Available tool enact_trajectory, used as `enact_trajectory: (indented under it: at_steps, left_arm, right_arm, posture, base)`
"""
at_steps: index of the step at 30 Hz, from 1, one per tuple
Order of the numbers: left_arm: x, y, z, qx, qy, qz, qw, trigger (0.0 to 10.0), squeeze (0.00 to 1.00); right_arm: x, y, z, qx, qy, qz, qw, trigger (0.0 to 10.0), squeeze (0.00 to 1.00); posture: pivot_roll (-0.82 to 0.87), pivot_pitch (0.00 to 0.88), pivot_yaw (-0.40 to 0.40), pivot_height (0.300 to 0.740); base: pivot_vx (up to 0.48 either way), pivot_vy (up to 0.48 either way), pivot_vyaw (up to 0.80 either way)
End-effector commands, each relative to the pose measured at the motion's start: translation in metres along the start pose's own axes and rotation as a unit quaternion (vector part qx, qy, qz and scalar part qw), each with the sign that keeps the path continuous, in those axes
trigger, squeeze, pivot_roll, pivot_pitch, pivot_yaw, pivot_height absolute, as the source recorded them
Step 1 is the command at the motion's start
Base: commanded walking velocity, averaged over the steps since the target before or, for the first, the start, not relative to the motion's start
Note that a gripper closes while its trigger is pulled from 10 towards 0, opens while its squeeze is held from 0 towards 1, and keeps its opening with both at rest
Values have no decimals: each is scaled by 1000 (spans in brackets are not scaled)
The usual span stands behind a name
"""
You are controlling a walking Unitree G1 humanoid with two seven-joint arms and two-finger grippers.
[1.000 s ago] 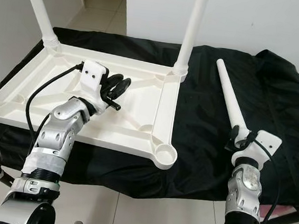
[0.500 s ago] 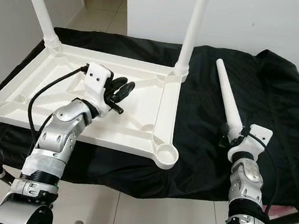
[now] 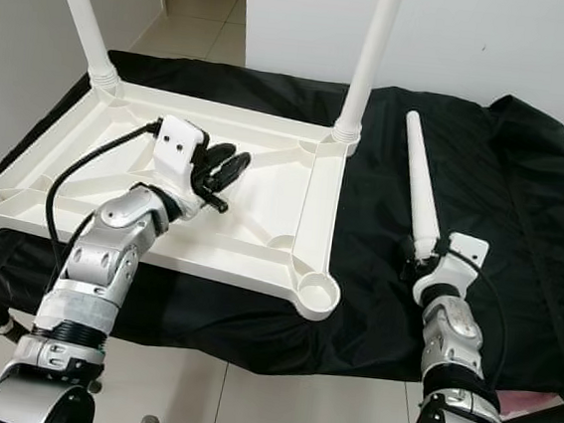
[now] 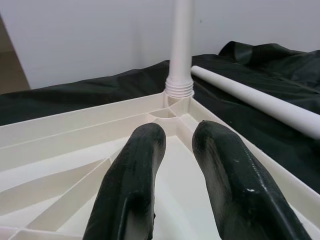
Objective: Building children table
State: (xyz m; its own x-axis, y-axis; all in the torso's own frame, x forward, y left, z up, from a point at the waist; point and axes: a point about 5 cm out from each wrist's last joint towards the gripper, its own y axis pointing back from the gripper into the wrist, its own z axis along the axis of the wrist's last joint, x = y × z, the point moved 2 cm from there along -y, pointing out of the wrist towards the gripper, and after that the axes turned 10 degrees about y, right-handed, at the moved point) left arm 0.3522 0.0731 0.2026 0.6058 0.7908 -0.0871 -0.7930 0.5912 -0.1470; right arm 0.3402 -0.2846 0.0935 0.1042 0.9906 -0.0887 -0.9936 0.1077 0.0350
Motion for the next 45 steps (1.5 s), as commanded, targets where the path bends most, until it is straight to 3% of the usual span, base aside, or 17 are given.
enact_trajectory:
  at_steps: [1,5,8,9,14,19,21,23,27,28,29,30,32,33,38,45]
  left_arm:
    - [2,0,5,-9,-5,21,1000,10000,0]
    - [2,-1,5,-9,-5,21,1000,10000,0]
    - [3,-2,5,-11,-5,23,1000,10000,0]
    - [3,-2,5,-12,-4,24,1000,10000,0]
    - [3,-3,6,-14,-1,26,1000,10000,0]
    - [5,-5,10,-21,-1,27,999,10000,0]
    - [5,-5,10,-21,-1,27,999,10000,0]
    - [8,-6,12,-26,-4,30,999,10000,0]
    - [9,-6,14,-28,-4,31,999,10000,0]
    - [9,-7,15,-29,-5,31,999,10000,0]
    - [9,-7,15,-29,-5,31,999,10000,0]
    - [9,-8,16,-31,-7,28,999,10000,0]
    - [8,-10,17,-31,-10,25,999,10000,0]
    - [8,-10,17,-31,-10,25,999,10000,0]
    - [6,-11,17,-32,-12,20,999,10000,0]
    - [5,-11,17,-32,-11,15,999,10000,0]
  right_arm:
    - [8,1,-6,6,-3,13,1000,0,0]
    - [13,0,-5,-4,-11,20,1000,0,0]
    - [24,-1,6,-52,-5,5,999,0,0]
    - [26,-2,10,-65,3,-10,998,10000,0]
    - [35,-1,24,-114,0,-21,993,10000,0]
    - [53,-2,65,-217,-13,-8,976,10000,0]
    - [53,-2,65,-217,-13,-8,976,10000,0]
    - [58,-4,93,-265,-29,1,964,10000,0]
    - [62,-6,113,-299,-27,6,954,10000,0]
    - [64,-5,131,-329,-16,9,944,10000,0]
    - [64,-5,131,-329,-16,9,944,10000,0]
    - [68,-2,162,-383,-2,9,924,10000,0]
    - [70,2,189,-428,2,5,904,10000,0]
    - [70,2,189,-428,2,5,904,10000,0]
    - [74,13,226,-487,0,6,873,10000,0]
    - [82,21,237,-507,5,28,862,10000,0]
  posture:
    - [0,14,-6,740]
    - [-1,11,-7,740]
    - [-2,7,-11,740]
    - [-2,4,-14,740]
    - [0,0,-18,740]
    - [1,0,-25,740]
    - [1,0,-25,740]
    - [0,0,-25,740]
    - [0,0,-22,740]
    - [-1,0,-21,740]
    - [-1,0,-21,740]
    - [-2,0,-17,740]
    - [-3,0,-16,740]
    - [-3,0,-16,740]
    - [2,0,-14,740]
    - [5,0,-12,740]
  base:
    - [0,0,0]
    - [0,0,0]
    - [0,0,0]
    - [0,0,0]
    - [0,0,0]
    - [0,0,0]
    - [0,0,0]
    - [0,0,0]
    - [0,0,0]
    - [0,0,0]
    - [0,0,0]
    - [0,0,0]
    - [0,0,0]
    - [0,0,0]
    - [0,0,0]
    - [0,0,0]
